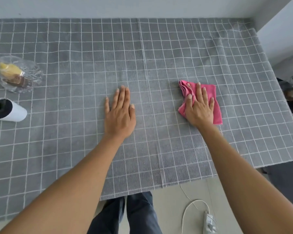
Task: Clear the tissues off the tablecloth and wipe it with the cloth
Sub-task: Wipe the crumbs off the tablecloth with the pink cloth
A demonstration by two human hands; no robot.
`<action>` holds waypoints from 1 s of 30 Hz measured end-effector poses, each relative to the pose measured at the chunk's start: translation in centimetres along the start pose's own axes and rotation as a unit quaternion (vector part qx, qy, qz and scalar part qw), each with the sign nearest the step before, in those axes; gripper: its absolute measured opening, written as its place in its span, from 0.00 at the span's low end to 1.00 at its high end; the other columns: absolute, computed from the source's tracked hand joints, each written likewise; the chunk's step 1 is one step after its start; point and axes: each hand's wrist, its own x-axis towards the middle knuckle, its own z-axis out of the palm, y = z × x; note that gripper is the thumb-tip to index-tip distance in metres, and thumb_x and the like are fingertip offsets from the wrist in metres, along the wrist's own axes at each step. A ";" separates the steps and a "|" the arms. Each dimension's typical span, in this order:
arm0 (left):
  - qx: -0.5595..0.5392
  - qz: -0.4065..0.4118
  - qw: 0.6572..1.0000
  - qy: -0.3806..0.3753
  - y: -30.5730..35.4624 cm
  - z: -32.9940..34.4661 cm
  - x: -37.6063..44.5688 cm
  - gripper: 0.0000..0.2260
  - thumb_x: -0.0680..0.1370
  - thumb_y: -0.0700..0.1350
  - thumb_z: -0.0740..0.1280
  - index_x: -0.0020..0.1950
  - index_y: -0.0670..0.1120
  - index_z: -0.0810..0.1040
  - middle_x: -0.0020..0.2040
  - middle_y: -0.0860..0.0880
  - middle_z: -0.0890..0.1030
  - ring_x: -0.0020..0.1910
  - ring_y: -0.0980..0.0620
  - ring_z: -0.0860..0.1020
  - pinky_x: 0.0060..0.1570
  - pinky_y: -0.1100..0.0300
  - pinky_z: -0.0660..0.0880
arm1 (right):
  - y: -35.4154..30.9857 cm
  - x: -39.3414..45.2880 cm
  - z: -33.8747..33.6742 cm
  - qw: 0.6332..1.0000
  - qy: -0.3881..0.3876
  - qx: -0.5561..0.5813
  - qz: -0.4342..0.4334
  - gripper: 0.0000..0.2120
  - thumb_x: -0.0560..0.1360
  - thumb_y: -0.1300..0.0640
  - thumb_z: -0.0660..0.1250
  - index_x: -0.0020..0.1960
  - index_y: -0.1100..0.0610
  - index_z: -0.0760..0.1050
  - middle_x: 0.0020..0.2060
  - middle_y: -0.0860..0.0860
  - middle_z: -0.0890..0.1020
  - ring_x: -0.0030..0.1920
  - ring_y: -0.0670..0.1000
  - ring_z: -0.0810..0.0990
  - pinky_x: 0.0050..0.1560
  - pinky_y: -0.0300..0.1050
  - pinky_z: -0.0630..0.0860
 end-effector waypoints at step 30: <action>0.003 -0.002 1.000 -0.004 -1.5 -0.5 -6.0 0.25 0.82 0.52 0.40 0.79 0.47 0.44 0.79 0.51 0.44 0.78 0.54 0.43 0.75 0.46 0.39 | -3.1 -7.9 2.6 1.000 -0.008 0.009 0.007 0.22 0.81 0.43 0.37 0.75 0.37 0.37 0.78 0.46 0.40 0.77 0.48 0.37 0.74 0.56 0.32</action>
